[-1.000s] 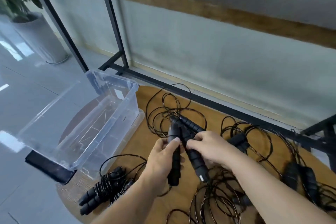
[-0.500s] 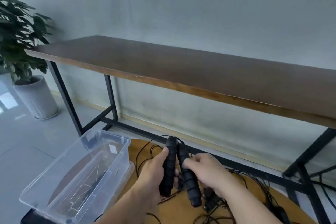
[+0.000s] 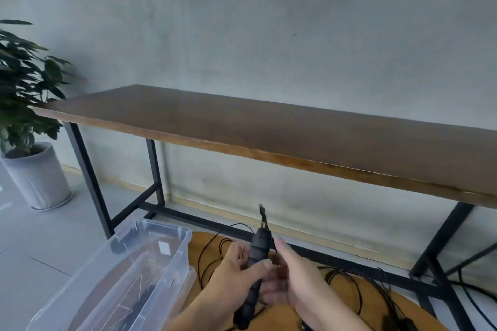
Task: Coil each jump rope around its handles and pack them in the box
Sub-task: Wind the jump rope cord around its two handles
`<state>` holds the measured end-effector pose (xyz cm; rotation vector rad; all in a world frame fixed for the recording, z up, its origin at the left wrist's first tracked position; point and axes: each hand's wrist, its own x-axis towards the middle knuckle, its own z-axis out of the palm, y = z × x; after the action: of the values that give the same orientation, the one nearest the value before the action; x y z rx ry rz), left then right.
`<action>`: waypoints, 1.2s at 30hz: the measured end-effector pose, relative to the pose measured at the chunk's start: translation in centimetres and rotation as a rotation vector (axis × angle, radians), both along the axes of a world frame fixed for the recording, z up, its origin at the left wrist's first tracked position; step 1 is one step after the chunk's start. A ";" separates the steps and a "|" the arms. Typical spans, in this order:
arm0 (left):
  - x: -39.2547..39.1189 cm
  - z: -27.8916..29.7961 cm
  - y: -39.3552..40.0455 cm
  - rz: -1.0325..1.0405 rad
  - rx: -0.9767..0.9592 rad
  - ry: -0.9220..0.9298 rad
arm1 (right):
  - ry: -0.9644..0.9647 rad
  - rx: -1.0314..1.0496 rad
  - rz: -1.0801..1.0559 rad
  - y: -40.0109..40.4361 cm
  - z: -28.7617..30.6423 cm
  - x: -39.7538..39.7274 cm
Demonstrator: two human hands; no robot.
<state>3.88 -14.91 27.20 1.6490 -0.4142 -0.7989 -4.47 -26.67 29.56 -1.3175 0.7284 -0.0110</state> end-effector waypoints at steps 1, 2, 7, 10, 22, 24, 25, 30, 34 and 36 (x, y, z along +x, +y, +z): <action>-0.2 0.1 0.2 -0.032 0.057 -0.140 | 0.006 -0.018 0.004 0.8 0.0 0.1; -0.3 0.2 0.5 -0.077 0.079 -0.230 | 0.017 -0.084 -0.010 1.7 0.1 0.2; 1.1 0.5 2.6 -0.163 -0.080 -0.072 | -0.011 -0.123 -0.060 3.5 0.3 0.7; 2.4 1.0 3.6 -0.113 -0.192 0.142 | -0.044 -0.116 -0.069 4.3 0.7 0.8; 6.6 1.5 6.3 -0.331 -0.228 0.442 | -0.006 -0.286 -0.344 7.7 -0.7 1.3; 5.9 1.3 6.1 -0.406 -0.173 0.323 | -0.102 -0.085 -0.428 8.3 -0.6 1.7; 5.4 1.3 6.0 -0.431 -0.127 0.191 | -0.149 0.048 -0.469 8.6 -0.2 1.8; 3.1 2.3 5.5 -0.413 0.093 -0.456 | -0.153 0.195 -0.469 9.6 1.3 1.7; 1.6 2.6 4.8 -0.333 0.183 -0.608 | -0.146 0.148 -0.535 9.4 1.5 1.5; 1.5 2.8 4.6 -0.353 0.260 -0.674 | -0.199 0.192 -0.574 9.0 1.9 1.0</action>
<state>5.37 -10.33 30.03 2.1090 -1.1357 -0.5413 -3.51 -17.62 31.44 -0.8757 0.8897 -0.5140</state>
